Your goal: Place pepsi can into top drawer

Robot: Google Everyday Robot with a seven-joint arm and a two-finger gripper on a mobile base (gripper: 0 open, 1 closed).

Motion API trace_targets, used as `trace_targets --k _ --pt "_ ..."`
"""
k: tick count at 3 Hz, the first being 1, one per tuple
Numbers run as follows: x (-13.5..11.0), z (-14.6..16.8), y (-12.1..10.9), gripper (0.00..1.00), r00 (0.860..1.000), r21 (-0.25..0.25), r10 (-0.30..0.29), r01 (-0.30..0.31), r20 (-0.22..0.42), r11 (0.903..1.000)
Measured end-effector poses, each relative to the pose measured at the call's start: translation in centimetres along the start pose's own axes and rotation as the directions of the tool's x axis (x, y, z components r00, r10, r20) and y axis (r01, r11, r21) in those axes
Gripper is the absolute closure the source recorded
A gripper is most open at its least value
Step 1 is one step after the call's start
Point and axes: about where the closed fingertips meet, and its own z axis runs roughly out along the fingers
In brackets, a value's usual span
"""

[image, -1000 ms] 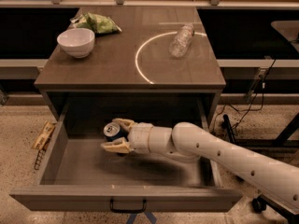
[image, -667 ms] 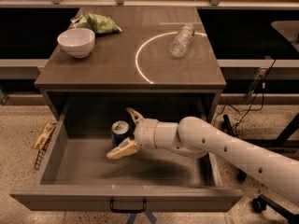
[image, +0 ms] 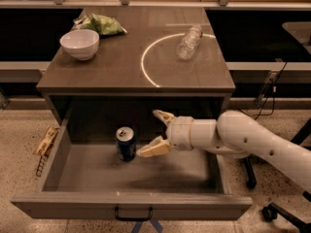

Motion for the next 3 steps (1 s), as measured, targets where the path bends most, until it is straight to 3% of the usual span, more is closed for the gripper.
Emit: trace_targets --k 1,2,3 --pt "0.5 -6.8 -0.8 0.42 0.997 0.010 0.051 -0.050 -0.064 0.9987" --pt "-0.9 -12.6 -1.8 0.65 0.996 0.037 0.088 -0.087 -0.021 0.9955" --pt "-1.0 -12.5 -1.7 0.63 0.996 0.029 0.088 -0.087 -0.020 0.9958"
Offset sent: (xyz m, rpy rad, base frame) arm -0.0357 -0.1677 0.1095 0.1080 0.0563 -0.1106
